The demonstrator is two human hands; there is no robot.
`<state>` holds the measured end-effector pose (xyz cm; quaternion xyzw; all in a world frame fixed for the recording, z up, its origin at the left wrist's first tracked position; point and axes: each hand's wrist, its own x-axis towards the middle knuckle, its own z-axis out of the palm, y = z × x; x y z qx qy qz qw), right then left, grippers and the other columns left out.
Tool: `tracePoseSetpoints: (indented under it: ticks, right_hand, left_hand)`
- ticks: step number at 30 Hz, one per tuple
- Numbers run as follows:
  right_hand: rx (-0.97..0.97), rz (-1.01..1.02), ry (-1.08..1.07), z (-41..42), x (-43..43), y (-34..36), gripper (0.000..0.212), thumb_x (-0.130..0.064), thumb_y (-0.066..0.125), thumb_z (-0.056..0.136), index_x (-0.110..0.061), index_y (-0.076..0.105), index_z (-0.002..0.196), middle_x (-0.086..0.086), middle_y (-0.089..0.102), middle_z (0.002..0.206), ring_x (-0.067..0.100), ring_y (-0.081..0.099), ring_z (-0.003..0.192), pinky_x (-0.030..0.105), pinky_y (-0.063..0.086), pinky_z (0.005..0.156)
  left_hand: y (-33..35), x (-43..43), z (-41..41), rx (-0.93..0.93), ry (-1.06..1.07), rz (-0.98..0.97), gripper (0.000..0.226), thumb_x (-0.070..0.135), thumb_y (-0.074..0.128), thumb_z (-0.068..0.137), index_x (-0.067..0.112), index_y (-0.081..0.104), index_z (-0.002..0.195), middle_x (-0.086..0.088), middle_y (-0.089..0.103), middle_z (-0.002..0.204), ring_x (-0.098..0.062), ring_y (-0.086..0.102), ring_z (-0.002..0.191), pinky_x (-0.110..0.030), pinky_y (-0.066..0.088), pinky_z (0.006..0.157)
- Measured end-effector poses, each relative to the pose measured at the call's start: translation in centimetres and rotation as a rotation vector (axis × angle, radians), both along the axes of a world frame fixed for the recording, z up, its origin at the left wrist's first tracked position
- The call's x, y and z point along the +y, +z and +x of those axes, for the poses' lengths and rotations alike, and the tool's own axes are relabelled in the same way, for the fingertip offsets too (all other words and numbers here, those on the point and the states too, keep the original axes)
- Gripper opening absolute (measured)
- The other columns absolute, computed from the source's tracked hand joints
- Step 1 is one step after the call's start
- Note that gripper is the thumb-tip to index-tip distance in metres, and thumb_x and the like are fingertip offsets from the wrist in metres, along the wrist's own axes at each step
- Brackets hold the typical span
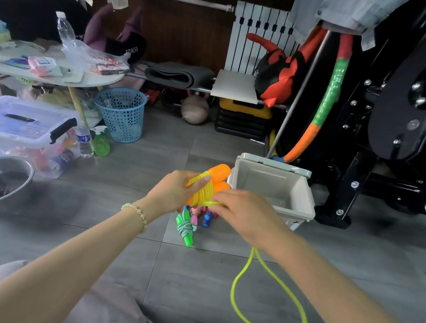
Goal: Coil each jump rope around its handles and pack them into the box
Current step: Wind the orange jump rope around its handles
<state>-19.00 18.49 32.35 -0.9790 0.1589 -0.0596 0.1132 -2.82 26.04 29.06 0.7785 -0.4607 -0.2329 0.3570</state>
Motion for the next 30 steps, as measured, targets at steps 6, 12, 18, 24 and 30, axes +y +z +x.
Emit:
tracePoseSetpoints:
  ticks: [6, 12, 18, 24, 30]
  right_hand:
    - [-0.249, 0.206, 0.030, -0.5, -2.8, 1.6, 0.026, -0.039, 0.053, 0.086, -0.021, 0.071, 0.092, -0.004, 0.065, 0.085, 0.015, 0.059, 0.082, 0.040, 0.048, 0.073]
    - [-0.288, 0.429, -0.063, -0.3, -4.0, 2.7, 0.005, -0.020, 0.075, 0.078, -0.018, 0.075, 0.083, -0.013, 0.070, 0.075, 0.002, 0.064, 0.074, 0.021, 0.051, 0.072]
    - [-0.103, 0.496, -0.013, -0.6, -4.4, 3.8, 0.008, -0.024, 0.076, 0.077, -0.017, 0.075, 0.079, -0.003, 0.070, 0.074, -0.001, 0.059, 0.068, 0.020, 0.046, 0.064]
    - [0.079, 0.685, 0.006, -0.8, -4.8, 4.3, 0.010, -0.027, 0.077, 0.075, -0.020, 0.070, 0.071, -0.008, 0.065, 0.066, 0.002, 0.056, 0.065, 0.019, 0.044, 0.064]
    - [-0.002, 0.954, 0.004, -1.2, -4.7, 1.6, 0.016, -0.012, 0.073, 0.079, -0.016, 0.059, 0.086, -0.004, 0.062, 0.089, 0.009, 0.056, 0.086, 0.026, 0.045, 0.082]
  left_hand:
    - [1.5, 0.8, -2.2, 0.033, -0.109, 0.063, 0.056, 0.052, 0.025, 0.098, 0.009, 0.036, 0.063, -0.002, 0.046, 0.046, -0.015, 0.048, 0.036, -0.025, 0.042, 0.042]
    - [3.6, 1.4, -3.3, 0.024, -0.288, 0.082, 0.049, 0.050, 0.033, 0.095, 0.012, 0.045, 0.068, 0.007, 0.049, 0.045, 0.000, 0.050, 0.037, -0.015, 0.042, 0.039]
    - [3.1, 1.1, -2.8, -0.364, -0.391, 0.168, 0.036, 0.060, 0.056, 0.084, 0.025, 0.054, 0.075, 0.007, 0.057, 0.063, -0.005, 0.052, 0.058, -0.019, 0.037, 0.055]
    - [3.6, 1.7, -3.5, -0.624, -0.499, 0.206, 0.036, 0.061, 0.048, 0.087, 0.027, 0.050, 0.098, 0.010, 0.040, 0.062, -0.006, 0.041, 0.058, -0.027, 0.028, 0.063]
    - [3.3, 2.4, -3.3, -0.616, -0.446, 0.150, 0.043, 0.061, 0.056, 0.083, 0.028, 0.039, 0.105, 0.012, 0.037, 0.062, -0.006, 0.040, 0.056, -0.022, 0.027, 0.052]
